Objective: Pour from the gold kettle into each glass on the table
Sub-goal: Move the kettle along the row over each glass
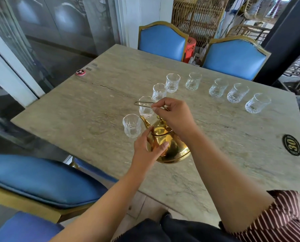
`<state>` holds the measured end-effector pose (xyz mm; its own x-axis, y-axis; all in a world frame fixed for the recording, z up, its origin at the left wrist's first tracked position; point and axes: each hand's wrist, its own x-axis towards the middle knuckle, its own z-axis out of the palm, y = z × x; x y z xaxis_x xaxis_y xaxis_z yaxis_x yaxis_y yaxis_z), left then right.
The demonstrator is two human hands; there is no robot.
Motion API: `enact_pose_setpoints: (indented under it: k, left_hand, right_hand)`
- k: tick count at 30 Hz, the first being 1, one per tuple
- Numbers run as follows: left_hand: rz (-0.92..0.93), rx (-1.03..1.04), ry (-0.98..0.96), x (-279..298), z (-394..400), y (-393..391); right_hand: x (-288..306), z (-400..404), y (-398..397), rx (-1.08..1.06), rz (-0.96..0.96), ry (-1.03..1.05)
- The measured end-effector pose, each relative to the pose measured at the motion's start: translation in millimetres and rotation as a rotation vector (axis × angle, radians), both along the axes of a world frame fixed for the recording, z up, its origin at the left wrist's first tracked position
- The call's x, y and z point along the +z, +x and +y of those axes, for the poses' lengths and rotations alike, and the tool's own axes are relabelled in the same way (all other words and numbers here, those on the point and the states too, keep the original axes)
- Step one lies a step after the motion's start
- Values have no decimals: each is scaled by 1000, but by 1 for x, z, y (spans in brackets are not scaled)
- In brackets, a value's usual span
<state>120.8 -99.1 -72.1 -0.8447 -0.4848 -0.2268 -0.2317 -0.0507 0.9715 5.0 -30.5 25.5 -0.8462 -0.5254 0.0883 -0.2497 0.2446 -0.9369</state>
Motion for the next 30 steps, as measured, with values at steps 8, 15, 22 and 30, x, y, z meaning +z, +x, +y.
enact_pose_setpoints:
  k: [8, 15, 22, 30]
  left_hand:
    - [-40, -16, 187, 6, -7, 15]
    - [-52, -7, 199, 11, -10, 21]
    - [-44, -7, 216, 15, -13, 27]
    - [-43, 1, 262, 17, -14, 31]
  right_hand:
    - [3, -19, 11, 35, 84, 169]
    - [7, -30, 15, 48, 116, 268]
    - [11, -38, 20, 60, 152, 307]
    - [10, -42, 22, 55, 162, 342]
